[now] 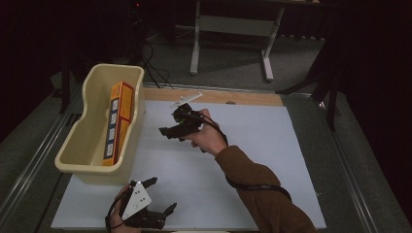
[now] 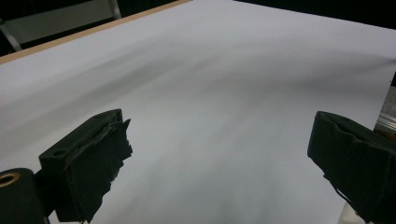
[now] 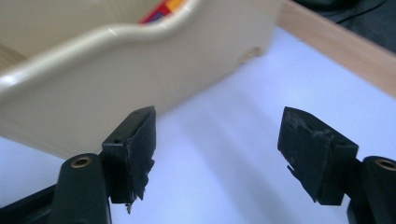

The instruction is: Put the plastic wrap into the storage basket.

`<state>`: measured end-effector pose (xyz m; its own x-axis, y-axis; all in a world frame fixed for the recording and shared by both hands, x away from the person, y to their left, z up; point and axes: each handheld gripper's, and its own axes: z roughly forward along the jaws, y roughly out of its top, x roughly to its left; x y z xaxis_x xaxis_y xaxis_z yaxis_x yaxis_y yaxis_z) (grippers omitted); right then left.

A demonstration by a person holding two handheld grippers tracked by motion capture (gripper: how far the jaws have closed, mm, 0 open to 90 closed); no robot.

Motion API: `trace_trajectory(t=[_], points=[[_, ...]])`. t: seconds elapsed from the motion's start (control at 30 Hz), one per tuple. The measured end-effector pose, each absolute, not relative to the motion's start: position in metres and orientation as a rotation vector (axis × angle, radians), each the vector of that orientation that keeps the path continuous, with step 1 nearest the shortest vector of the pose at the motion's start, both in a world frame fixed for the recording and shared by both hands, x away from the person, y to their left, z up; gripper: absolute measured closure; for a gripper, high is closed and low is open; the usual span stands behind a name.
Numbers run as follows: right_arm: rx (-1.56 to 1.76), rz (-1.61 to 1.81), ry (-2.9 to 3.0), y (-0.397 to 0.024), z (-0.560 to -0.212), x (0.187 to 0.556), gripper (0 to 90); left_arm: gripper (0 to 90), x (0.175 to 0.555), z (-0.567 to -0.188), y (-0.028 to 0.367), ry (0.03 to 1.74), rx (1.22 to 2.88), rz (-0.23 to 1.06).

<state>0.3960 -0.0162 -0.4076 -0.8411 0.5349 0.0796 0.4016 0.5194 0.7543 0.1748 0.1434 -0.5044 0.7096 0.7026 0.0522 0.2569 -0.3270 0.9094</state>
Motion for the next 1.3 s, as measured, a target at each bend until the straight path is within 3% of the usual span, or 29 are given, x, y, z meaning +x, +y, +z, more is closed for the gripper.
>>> trace_trajectory(t=[0.43, 0.9, 1.3], points=[[0.854, 1.299, 2.463, -0.108, -0.427, 0.377, 28.1, 4.8, 0.175, -0.505, 0.145, 0.771, 1.903, 0.553], [0.854, 1.360, 2.312, -0.199, -0.455, 0.323, 29.9, 5.2, 0.176, -0.504, 0.148, 0.799, 1.885, 0.564], [1.061, 1.490, 2.101, -0.274, -0.486, 0.287, 29.6, 5.2, 0.176, -0.502, 0.151, 0.816, 1.870, 0.582]])
